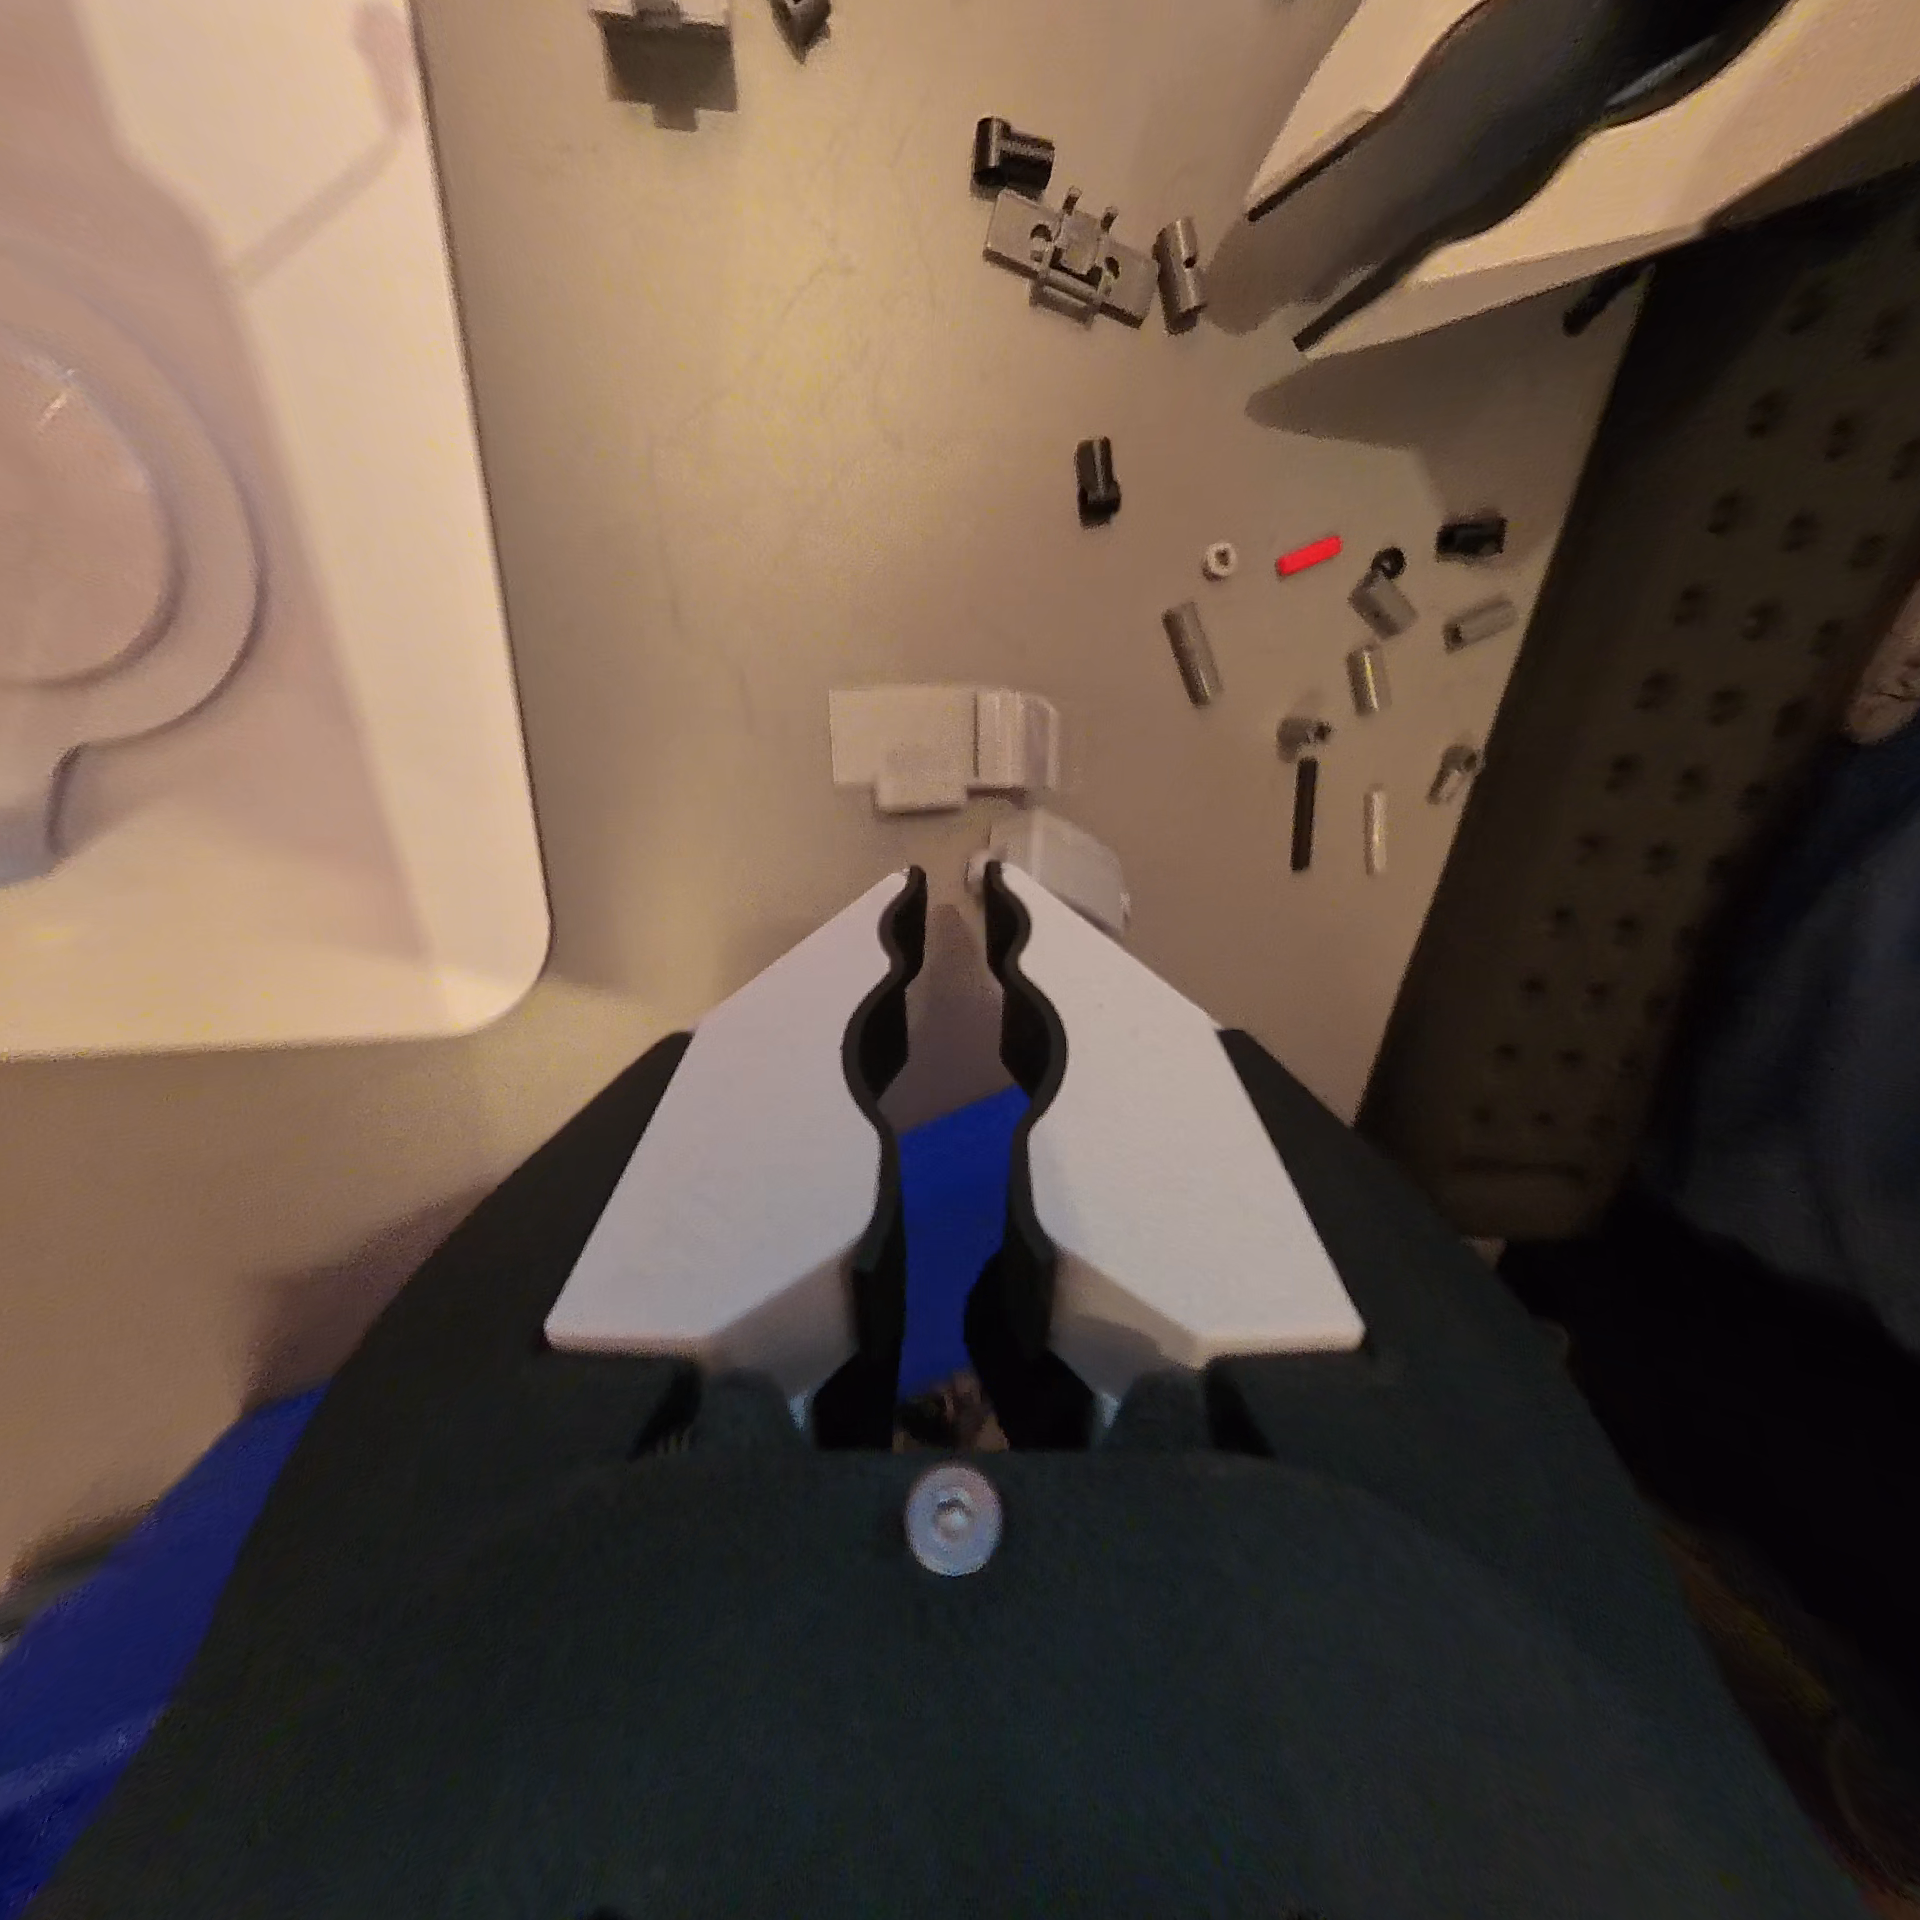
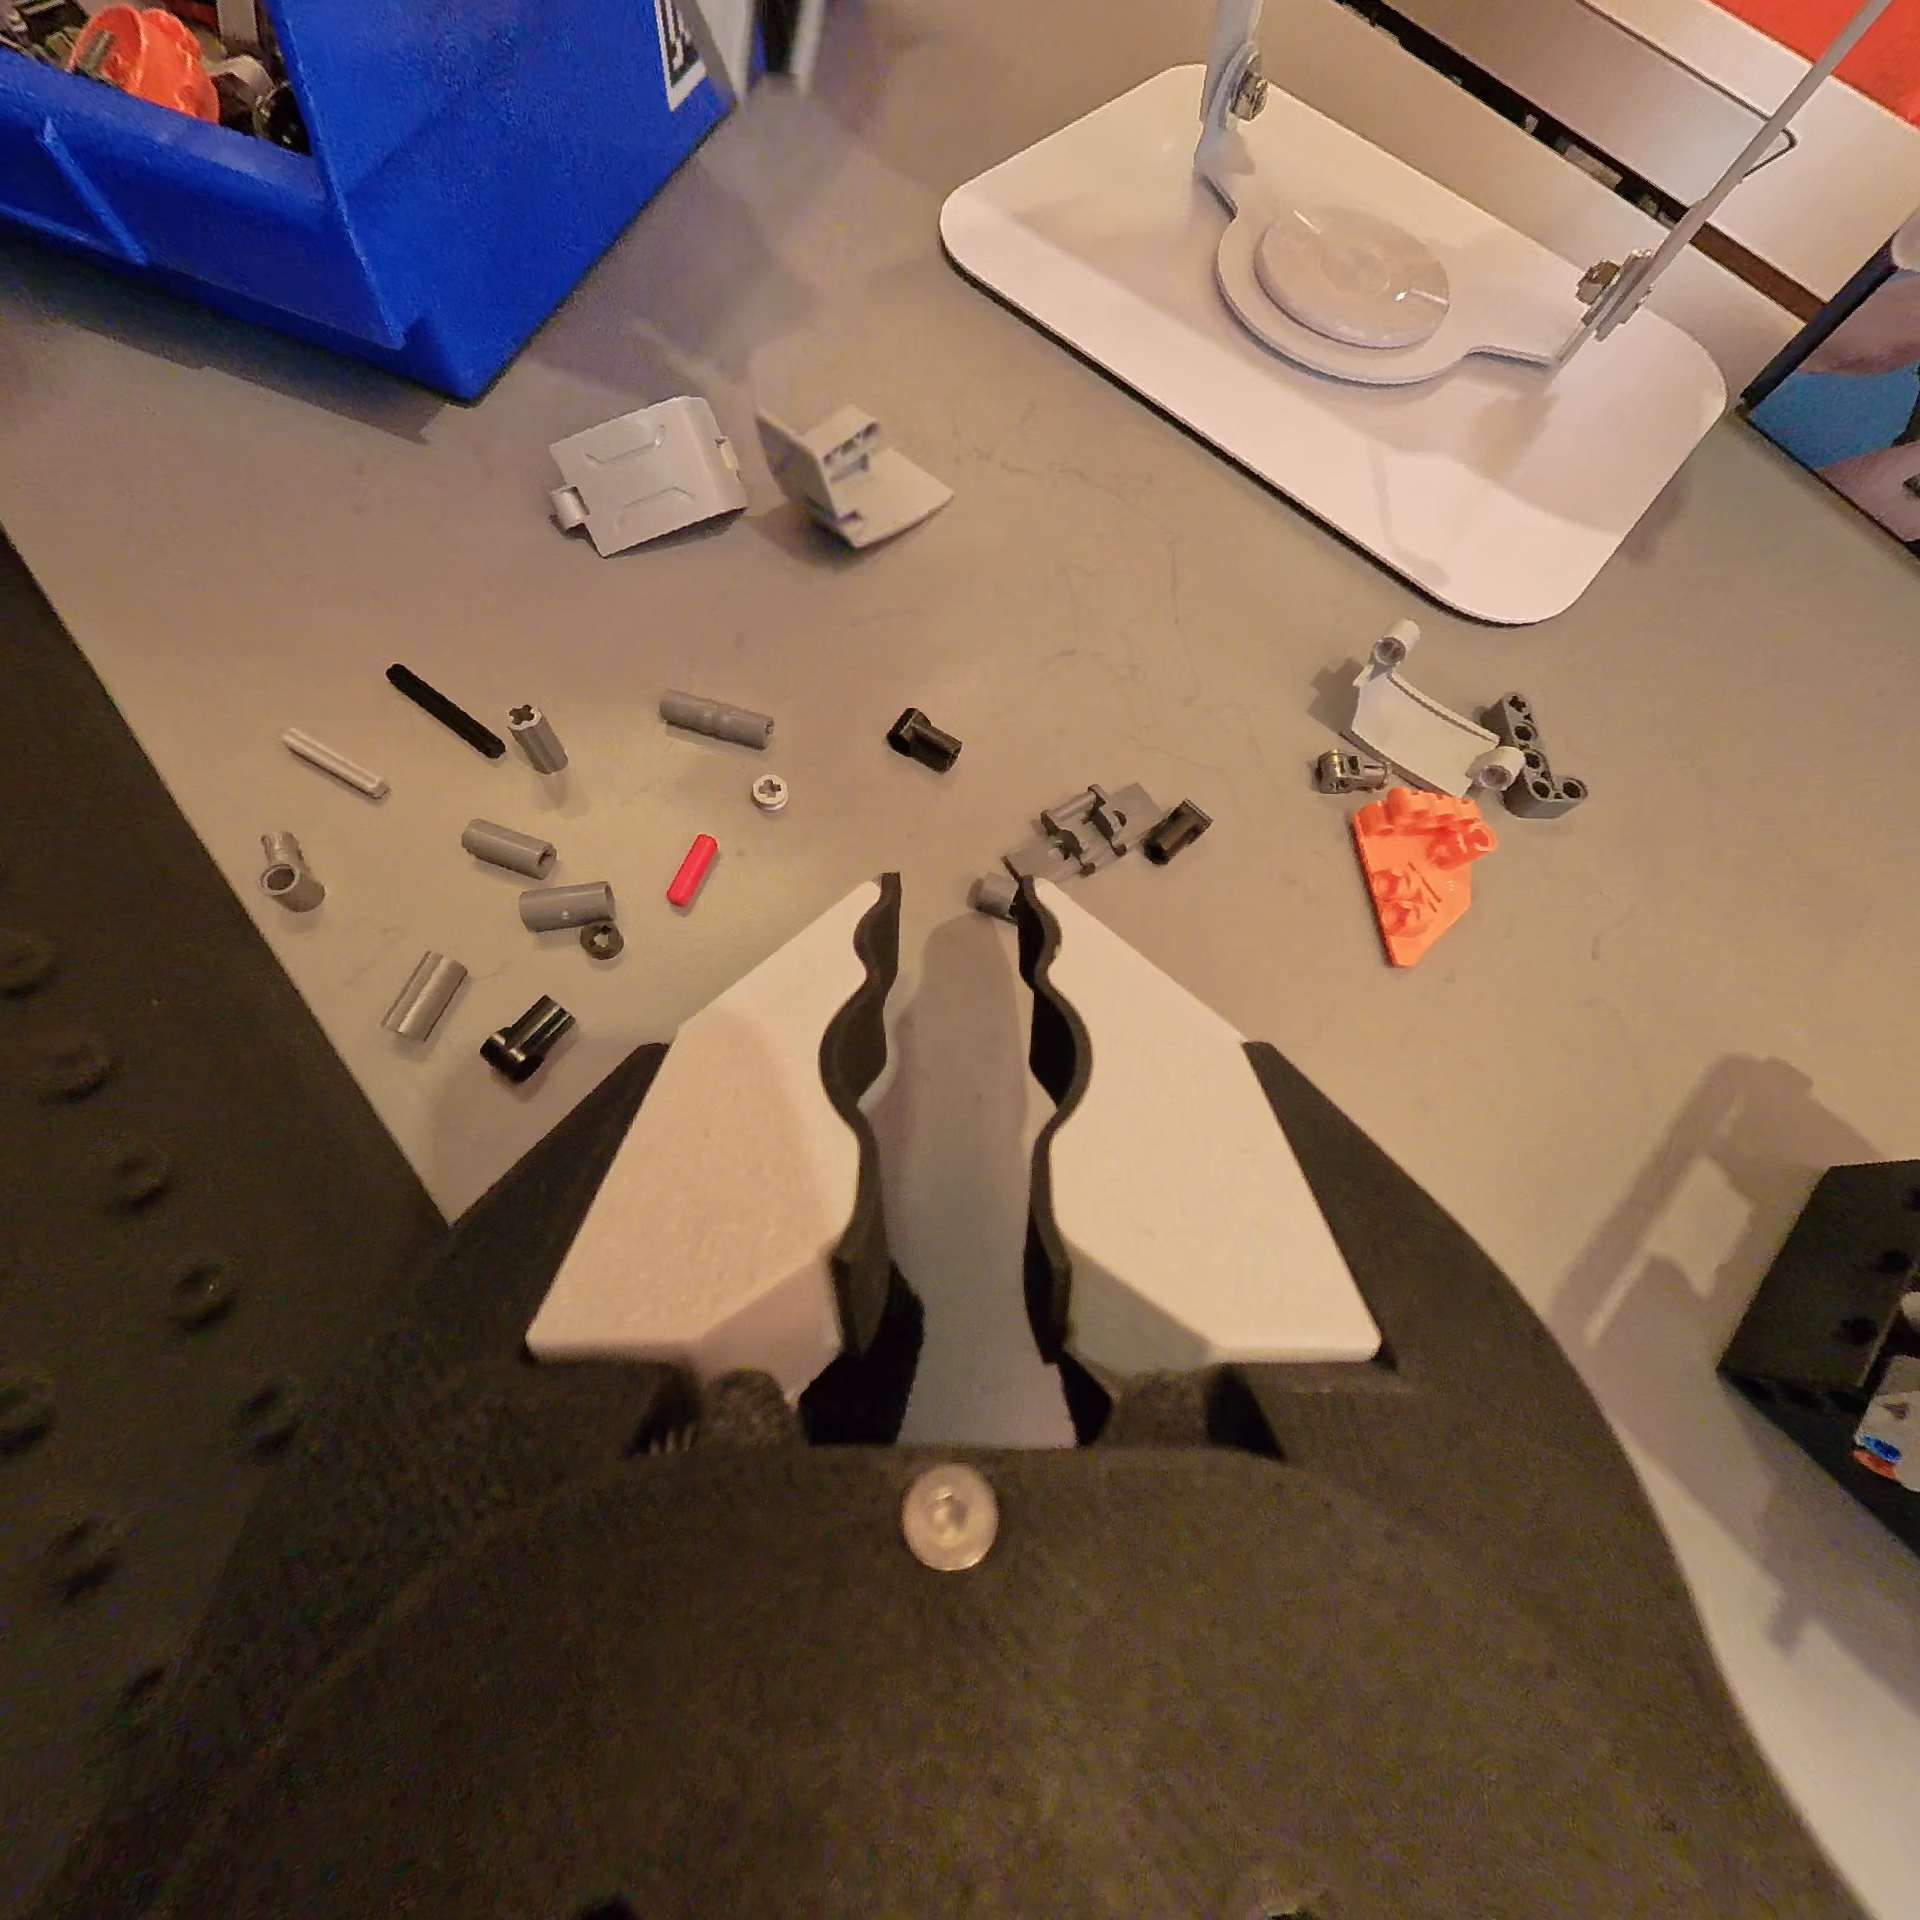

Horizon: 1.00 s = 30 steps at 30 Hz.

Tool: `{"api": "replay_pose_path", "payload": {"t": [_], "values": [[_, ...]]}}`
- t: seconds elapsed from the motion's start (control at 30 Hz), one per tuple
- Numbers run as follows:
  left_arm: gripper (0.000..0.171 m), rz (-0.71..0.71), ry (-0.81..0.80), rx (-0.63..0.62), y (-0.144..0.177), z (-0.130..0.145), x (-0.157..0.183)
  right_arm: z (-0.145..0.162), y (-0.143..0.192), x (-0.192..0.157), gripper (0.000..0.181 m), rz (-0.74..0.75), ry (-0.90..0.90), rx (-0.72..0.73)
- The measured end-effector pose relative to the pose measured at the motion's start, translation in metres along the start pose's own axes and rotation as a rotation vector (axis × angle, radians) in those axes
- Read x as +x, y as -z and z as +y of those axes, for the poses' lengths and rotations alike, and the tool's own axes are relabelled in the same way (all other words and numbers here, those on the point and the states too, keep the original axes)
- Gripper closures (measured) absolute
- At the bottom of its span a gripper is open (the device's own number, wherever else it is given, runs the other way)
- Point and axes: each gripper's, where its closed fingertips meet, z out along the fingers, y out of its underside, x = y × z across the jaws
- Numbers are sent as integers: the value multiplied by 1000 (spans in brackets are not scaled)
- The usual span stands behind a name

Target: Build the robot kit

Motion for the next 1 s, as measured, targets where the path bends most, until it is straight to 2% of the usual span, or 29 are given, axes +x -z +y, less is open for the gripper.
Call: {"api": "replay_pose_path", "payload": {"t": [0.1,0.2,0.27,0.37,0.43,0.47,0.57,0.67,0.77,0.9,0.93,1.0], "values": [[162,-21,78,29,45,33,-9,-1,1,1,161,2,-4,7],[164,-68,199,16,87,86,-34,-2,1,1,161,2,-8,14],[163,-31,289,-29,96,128,-42,-2,1,1,161,1,-9,15],[157,13,376,-124,85,173,-46,-2,1,1,161,1,-8,15],[158,64,394,-113,68,178,-43,-2,1,1,161,2,-5,13],[157,81,391,-148,57,185,-40,-2,1,1,161,3,-5,13],[152,39,308,-168,34,187,-42,-2,1,1,161,5,-5,15],[150,-124,114,-153,29,180,-53,-2,2,2,161,6,-7,17],[157,-184,-64,-187,23,182,-49,-2,2,2,161,6,-8,18],[158,-235,-137,-231,13,189,-55,-2,2,2,161,6,-8,17],[164,-252,-153,-217,12,187,-57,-2,2,2,161,7,-9,17],[165,-236,-140,-176,9,183,-55,-2,2,2,161,6,-10,18]]}}
